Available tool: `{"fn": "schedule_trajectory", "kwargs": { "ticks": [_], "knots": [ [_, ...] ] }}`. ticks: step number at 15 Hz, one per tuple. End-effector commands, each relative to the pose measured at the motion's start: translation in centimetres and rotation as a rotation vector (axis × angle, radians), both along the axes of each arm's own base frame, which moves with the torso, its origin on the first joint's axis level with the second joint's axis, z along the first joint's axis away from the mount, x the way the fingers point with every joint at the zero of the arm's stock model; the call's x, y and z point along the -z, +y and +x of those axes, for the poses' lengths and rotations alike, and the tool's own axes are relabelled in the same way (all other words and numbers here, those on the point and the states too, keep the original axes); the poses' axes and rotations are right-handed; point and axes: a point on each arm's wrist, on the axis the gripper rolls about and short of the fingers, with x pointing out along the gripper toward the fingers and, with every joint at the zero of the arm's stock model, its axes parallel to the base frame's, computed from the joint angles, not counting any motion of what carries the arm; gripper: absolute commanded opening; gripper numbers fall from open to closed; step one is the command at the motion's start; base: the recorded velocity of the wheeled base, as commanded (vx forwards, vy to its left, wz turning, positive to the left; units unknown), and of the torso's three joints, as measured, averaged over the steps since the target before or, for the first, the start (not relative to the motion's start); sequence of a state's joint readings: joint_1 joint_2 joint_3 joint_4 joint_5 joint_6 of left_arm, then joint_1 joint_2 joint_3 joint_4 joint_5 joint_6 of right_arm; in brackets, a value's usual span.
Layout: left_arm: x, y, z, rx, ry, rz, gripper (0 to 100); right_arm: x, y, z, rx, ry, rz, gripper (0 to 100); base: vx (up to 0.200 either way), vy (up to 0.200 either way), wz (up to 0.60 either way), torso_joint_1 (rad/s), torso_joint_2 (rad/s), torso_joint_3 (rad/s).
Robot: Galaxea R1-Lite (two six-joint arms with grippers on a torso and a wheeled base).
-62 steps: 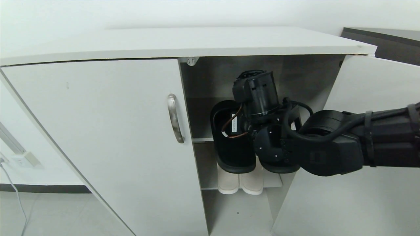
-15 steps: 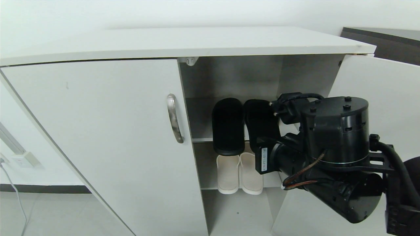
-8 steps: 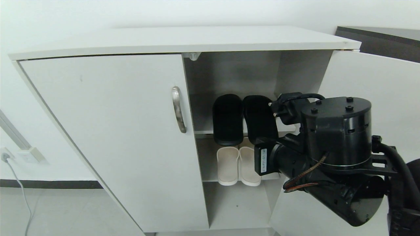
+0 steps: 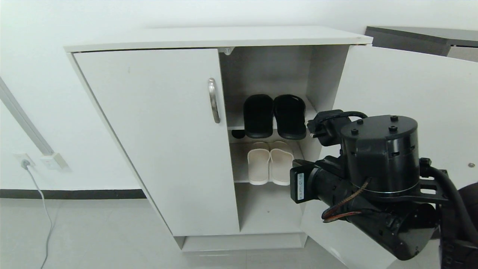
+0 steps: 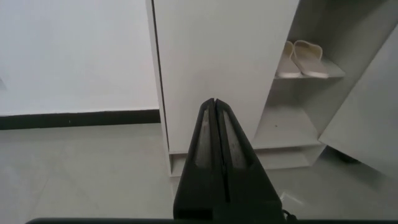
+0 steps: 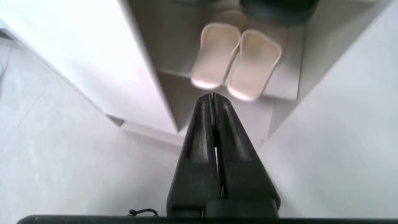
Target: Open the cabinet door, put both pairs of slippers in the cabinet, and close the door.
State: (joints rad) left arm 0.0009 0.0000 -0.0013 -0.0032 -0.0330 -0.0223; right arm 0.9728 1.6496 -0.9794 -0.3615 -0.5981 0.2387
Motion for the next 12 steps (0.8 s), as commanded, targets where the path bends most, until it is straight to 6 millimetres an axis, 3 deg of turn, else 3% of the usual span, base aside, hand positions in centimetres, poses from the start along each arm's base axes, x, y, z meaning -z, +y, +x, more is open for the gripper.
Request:
{"fn": "schedule_trajectory", "kwargs": {
  "ticks": [1,7,12],
  "knots": [
    [0.0,0.0,0.0,0.000,0.000,-0.001,0,0.7,0.1,0.3,0.004,0.013,-0.018,0,-0.200,0.000,0.00,0.002,0.00,0.007],
    [0.0,0.0,0.0,-0.001,0.000,-0.001,0,1.6,0.1,1.0,0.015,0.034,-0.044,0,-0.200,0.000,0.00,0.006,0.00,0.000],
    [0.0,0.0,0.0,-0.001,0.000,-0.001,0,2.1,0.3,1.1,0.015,0.043,-0.056,0,0.000,0.000,0.00,0.000,0.00,0.000]
  ]
}}
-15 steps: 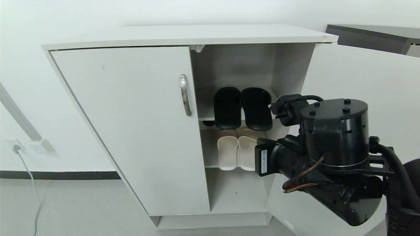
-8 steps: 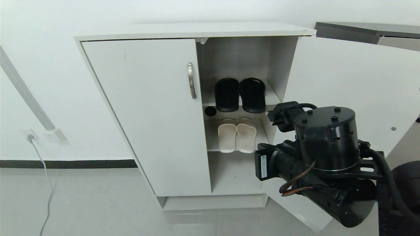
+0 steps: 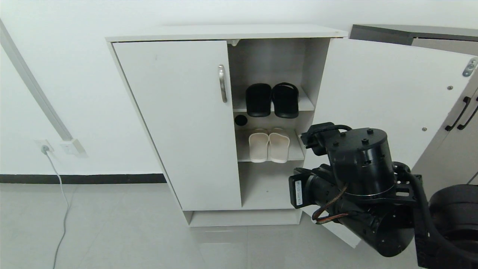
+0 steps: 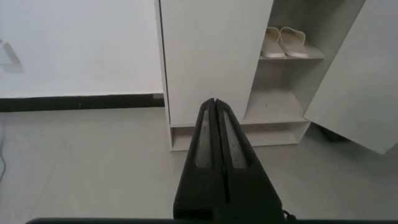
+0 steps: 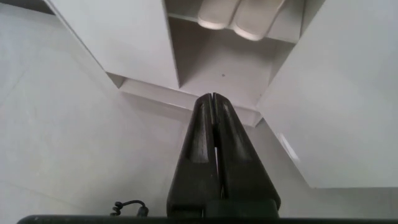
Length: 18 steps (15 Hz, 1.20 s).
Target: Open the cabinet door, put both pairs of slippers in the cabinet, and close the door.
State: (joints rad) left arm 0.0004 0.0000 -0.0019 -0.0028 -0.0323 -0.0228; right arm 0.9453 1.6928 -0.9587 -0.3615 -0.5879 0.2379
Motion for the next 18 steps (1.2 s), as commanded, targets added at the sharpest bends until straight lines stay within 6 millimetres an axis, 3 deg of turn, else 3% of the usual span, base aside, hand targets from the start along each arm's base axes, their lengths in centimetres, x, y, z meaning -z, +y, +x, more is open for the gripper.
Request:
{"fn": "schedule_trajectory", "kwargs": {
  "ticks": [1,13,18],
  "knots": [
    [0.01,0.00,0.00,-0.001,0.000,0.000,0,0.21,0.17,0.02,-0.003,0.004,-0.005,0,0.000,0.000,0.00,0.000,0.00,0.000],
    [0.01,0.00,0.00,-0.001,0.000,0.000,0,0.44,0.14,-0.01,-0.004,0.008,-0.015,0,0.000,0.000,0.00,0.000,0.00,0.000],
    [0.01,0.00,0.00,-0.001,0.000,0.000,0,0.44,0.14,-0.01,-0.006,0.006,-0.021,0,0.000,0.000,0.00,0.021,-0.27,-0.322]
  ]
}}
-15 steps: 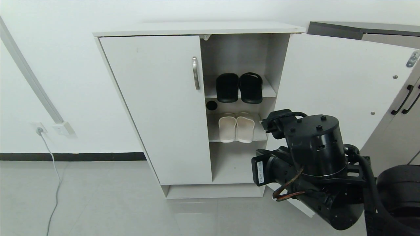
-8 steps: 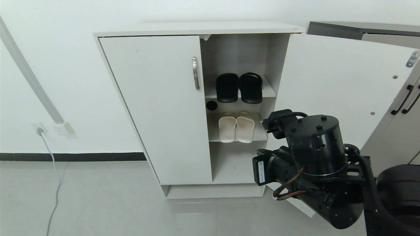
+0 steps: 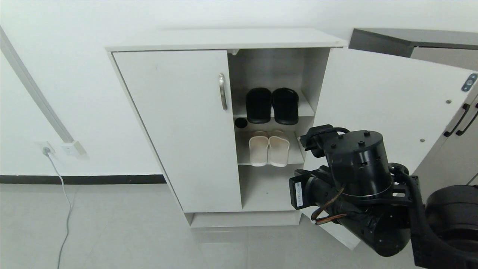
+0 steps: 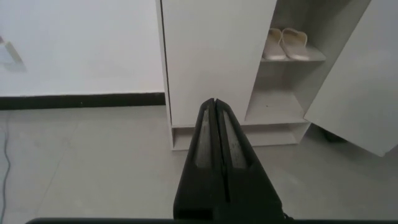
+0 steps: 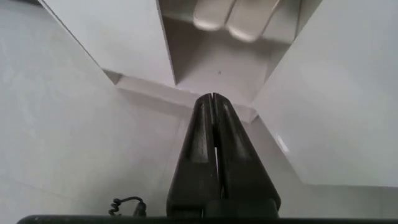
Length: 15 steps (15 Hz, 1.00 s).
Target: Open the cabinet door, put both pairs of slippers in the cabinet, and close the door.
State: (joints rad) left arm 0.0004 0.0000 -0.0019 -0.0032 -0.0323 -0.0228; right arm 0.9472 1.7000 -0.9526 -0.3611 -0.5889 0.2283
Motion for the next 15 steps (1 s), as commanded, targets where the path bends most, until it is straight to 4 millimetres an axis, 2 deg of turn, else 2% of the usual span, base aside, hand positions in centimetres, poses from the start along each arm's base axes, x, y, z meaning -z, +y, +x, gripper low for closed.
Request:
{"fn": "schedule_trajectory", "kwargs": {
  "ticks": [1,7,15],
  "knots": [
    [0.01,0.00,0.00,-0.001,0.001,0.000,0,0.04,0.03,-0.01,-0.001,0.001,-0.001,0,0.000,0.000,0.00,0.041,-0.55,-0.373],
    [0.01,0.00,0.00,-0.001,0.001,0.000,0,0.04,0.03,-0.01,-0.001,0.001,-0.003,0,0.000,0.000,0.00,0.099,-0.48,-0.353],
    [0.01,0.00,0.00,-0.001,0.001,0.000,0,0.04,0.04,-0.01,-0.002,0.001,-0.002,0,0.000,0.000,0.00,0.164,-0.48,-0.322]
  ]
}}
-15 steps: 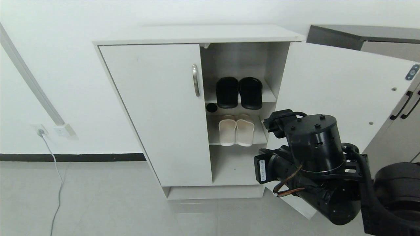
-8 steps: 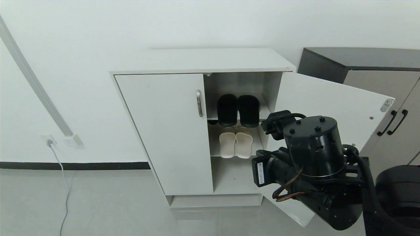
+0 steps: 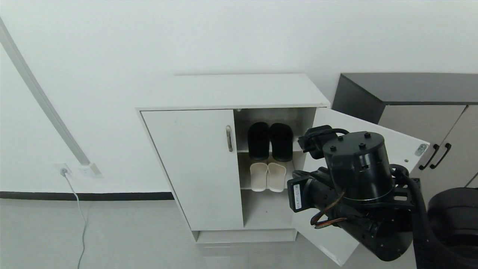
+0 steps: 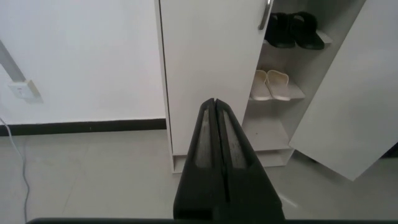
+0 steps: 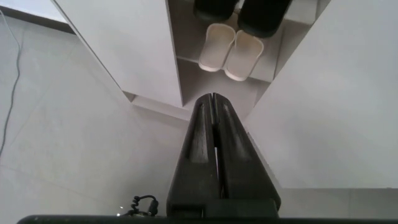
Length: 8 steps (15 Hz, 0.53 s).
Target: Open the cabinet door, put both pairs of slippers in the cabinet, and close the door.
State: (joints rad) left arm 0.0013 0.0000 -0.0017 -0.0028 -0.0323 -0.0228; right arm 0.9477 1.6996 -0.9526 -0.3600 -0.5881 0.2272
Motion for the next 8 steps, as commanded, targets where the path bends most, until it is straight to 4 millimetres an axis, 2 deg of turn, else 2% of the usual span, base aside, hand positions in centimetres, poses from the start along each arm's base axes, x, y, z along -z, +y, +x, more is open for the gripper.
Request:
{"fn": "schedule_trajectory", "kwargs": {
  "ticks": [1,8],
  "knots": [
    [0.00,0.00,0.00,0.000,0.000,0.000,0,0.04,0.03,0.01,0.000,0.000,-0.001,0,0.000,0.000,0.00,0.183,-0.50,-0.300],
    [0.00,0.00,0.00,0.000,0.000,0.000,0,0.10,0.01,0.00,0.000,0.002,-0.004,0,0.000,0.000,0.00,0.221,-0.53,-0.317]
  ]
}}
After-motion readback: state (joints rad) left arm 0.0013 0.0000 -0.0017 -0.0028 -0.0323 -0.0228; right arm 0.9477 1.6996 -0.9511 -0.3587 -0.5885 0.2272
